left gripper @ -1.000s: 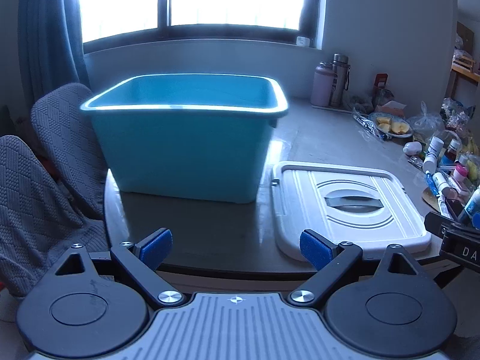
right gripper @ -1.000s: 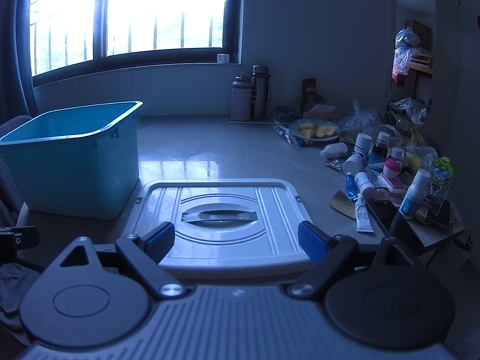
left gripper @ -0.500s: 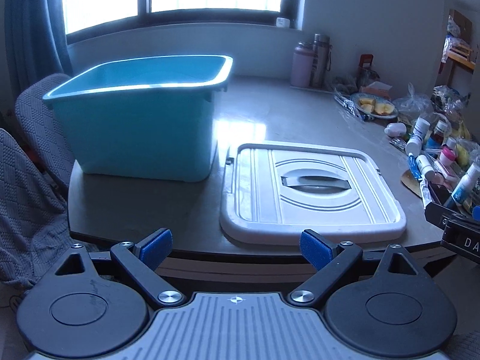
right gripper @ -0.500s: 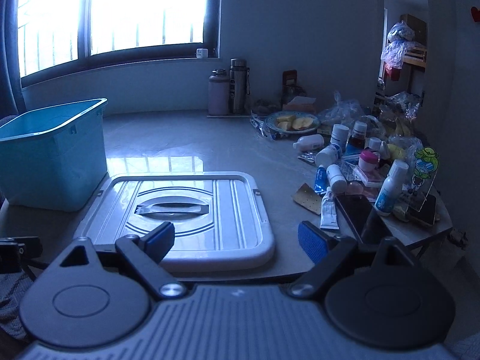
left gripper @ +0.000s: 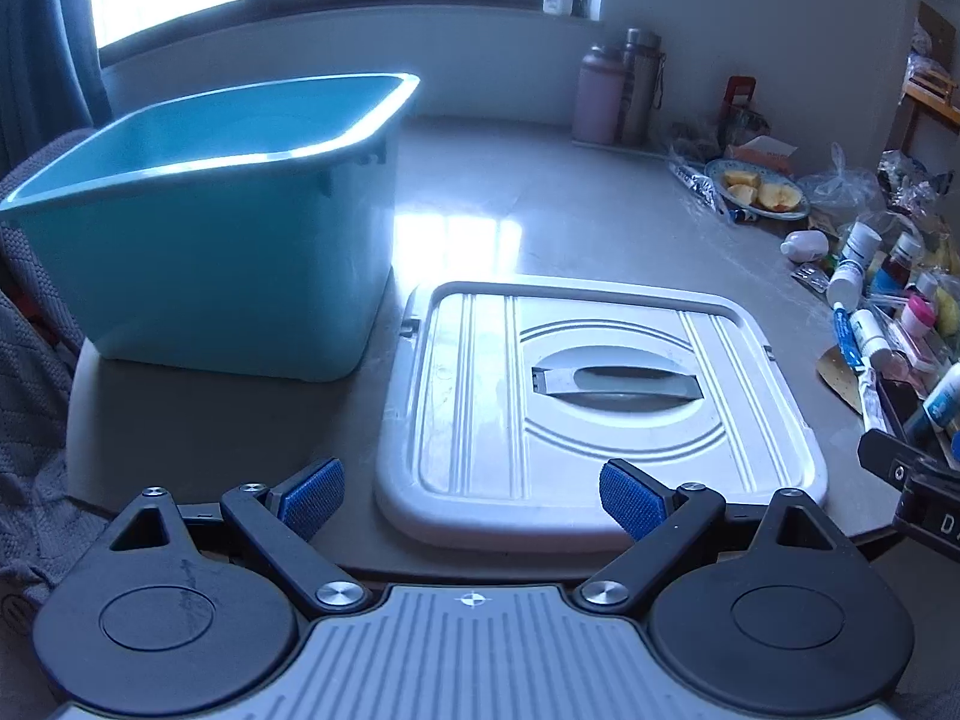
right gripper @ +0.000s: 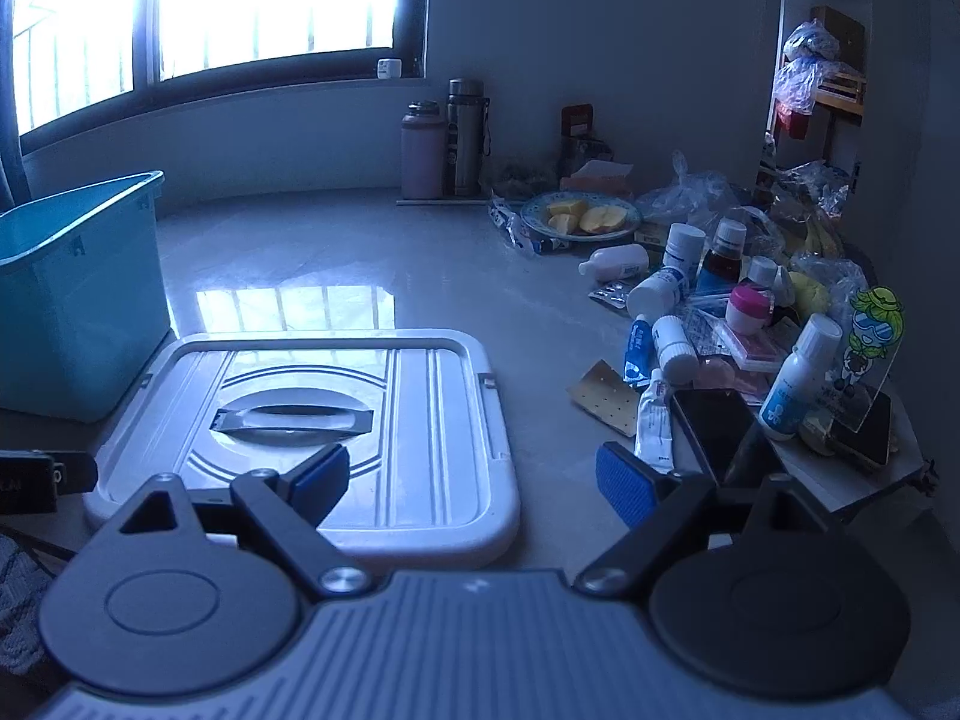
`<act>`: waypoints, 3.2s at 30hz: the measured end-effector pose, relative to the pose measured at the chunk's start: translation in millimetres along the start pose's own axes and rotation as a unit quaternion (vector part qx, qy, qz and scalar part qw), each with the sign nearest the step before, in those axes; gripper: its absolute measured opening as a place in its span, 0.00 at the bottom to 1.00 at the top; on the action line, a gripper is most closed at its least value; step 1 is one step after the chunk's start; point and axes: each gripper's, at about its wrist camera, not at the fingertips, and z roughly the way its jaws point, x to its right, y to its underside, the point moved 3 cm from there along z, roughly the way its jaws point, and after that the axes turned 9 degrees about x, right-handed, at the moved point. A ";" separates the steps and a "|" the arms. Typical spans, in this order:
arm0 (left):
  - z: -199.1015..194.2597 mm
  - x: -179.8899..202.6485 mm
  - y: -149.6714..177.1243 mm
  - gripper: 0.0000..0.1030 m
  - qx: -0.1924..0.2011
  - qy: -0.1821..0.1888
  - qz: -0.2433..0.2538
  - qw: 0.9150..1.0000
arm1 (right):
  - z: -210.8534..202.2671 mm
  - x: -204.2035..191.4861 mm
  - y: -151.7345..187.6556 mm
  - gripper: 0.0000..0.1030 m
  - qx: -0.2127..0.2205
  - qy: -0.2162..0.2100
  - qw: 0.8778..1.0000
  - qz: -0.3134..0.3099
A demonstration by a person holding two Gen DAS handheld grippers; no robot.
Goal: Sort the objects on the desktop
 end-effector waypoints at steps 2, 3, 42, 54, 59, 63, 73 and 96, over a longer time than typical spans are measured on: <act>15.7 3.4 -7.0 0.91 -0.010 -0.003 -0.002 1.000 | 13.7 0.5 -2.7 0.87 -0.010 -0.007 1.000 -0.002; 22.9 4.0 -10.7 0.91 -0.016 -0.006 -0.002 1.000 | 21.1 0.4 -4.1 0.87 -0.016 -0.011 1.000 -0.002; 208.2 3.2 -23.5 1.00 -0.189 -0.018 -0.057 0.980 | 185.3 -6.0 2.7 1.00 -0.223 -0.067 0.972 0.030; 167.3 6.6 14.4 1.00 -0.197 -0.023 -0.062 0.978 | 129.6 -11.7 28.1 1.00 -0.235 -0.072 0.969 0.028; 158.7 11.1 24.3 1.00 -0.197 -0.018 -0.055 0.979 | 111.9 -9.5 36.9 1.00 -0.236 -0.065 0.969 0.035; 158.6 12.7 26.7 1.00 -0.195 -0.014 -0.049 0.980 | 105.2 -7.5 39.9 1.00 -0.235 -0.064 0.969 0.038; 165.4 8.2 25.1 1.00 -0.201 -0.008 -0.046 0.979 | 83.2 22.0 27.1 1.00 -0.267 -0.091 0.957 0.064; 186.2 1.5 7.4 1.00 -0.219 0.011 -0.028 0.975 | 110.5 26.9 79.6 0.99 -0.356 -0.270 0.874 0.192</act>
